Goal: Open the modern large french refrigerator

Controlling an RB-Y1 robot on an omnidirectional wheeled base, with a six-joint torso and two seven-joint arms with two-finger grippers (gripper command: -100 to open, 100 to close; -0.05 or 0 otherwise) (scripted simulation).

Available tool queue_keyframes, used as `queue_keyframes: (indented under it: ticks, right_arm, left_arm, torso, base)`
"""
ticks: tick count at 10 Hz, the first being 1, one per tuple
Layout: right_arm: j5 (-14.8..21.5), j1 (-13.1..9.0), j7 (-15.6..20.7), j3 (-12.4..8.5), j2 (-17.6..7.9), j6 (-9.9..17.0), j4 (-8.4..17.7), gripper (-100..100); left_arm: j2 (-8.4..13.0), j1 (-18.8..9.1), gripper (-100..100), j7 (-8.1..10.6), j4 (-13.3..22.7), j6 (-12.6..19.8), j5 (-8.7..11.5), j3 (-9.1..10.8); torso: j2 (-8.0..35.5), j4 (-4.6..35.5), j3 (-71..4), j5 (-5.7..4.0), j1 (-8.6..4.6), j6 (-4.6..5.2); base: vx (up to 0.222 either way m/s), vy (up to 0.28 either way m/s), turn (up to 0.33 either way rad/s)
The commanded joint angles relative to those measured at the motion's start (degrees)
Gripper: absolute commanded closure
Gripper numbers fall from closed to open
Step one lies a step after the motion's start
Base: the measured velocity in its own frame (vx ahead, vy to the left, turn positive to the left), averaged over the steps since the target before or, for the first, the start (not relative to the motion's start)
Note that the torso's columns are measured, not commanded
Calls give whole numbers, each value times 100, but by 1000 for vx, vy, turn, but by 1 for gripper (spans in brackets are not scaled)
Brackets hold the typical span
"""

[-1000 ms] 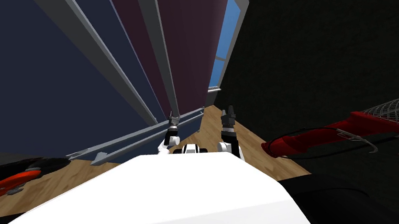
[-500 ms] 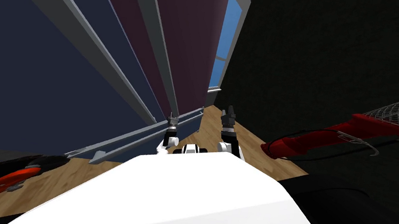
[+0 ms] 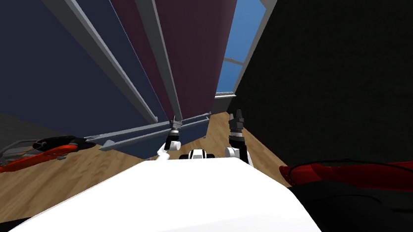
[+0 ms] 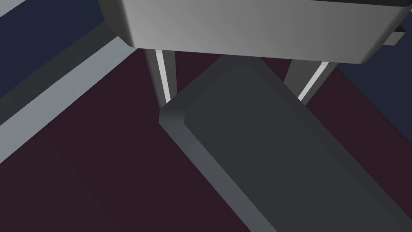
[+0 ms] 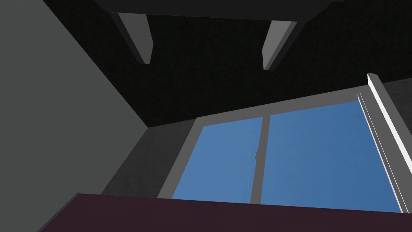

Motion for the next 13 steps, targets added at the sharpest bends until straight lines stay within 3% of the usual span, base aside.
queue_keyframes:
  ticks: [1,2,3,4,5,6,7,8,9,10,11,13]
  right_arm:
    - [0,0,0,0,0,0,0,0]
    - [0,1,0,0,0,0,0,0]
    - [0,0,0,-1,-1,0,0,0]
    - [0,1,0,-1,-1,0,0,0]
    - [0,0,0,-1,-1,0,0,0]
    - [0,0,0,0,-1,0,0,0]
    - [0,0,0,-1,-2,0,0,0]
    - [0,0,0,0,-1,0,0,0]
    - [0,0,0,-1,-1,0,0,0]
    - [0,0,0,-1,-1,0,0,0]
    - [0,-1,0,-1,-2,0,0,0]
    - [0,0,0,-1,-1,0,0,0]
  left_arm:
    - [277,-183,100,423,195,38,-96,59]
    - [277,-183,100,480,195,38,-96,59]
    - [448,-279,100,701,306,45,-154,107]
    - [448,-279,100,729,306,45,-154,107]
    - [620,-376,100,956,418,52,-211,154]
    - [620,-376,100,977,418,52,-211,154]
    - [791,-472,100,1216,529,59,-269,201]
    - [791,-472,100,1226,529,59,-269,201]
    - [962,-568,100,1469,641,66,-327,249]
    - [962,-568,100,1474,641,66,-327,249]
    - [1133,-665,100,1723,752,74,-384,296]
    - [1108,-642,100,1686,762,68,-376,287]
  torso:
    - [-6,1,-1,4,3,18]
    - [-2,4,-1,0,10,-11]
    - [-12,7,-5,5,21,20]
    - [-16,6,-9,1,1,14]
    - [-18,2,-9,1,-8,36]
    - [-6,3,-4,-4,-17,17]
    - [3,7,2,0,0,27]
    - [12,10,6,-4,-2,-1]
    - [12,11,7,-2,1,15]
    - [28,20,15,-4,28,-28]
    - [44,24,25,2,39,-18]
    - [57,28,34,-4,26,-36]
  base:
    - [-21,-304,443]
    - [0,-252,208]
    - [-2,-270,285]
    - [-14,-258,202]
    - [-50,-275,323]
    - [-53,-226,190]
    - [-59,-256,311]
    - [-44,-260,188]
    - [-66,-219,339]
    - [-73,-202,148]
    - [-91,-270,236]
    - [-43,-185,143]
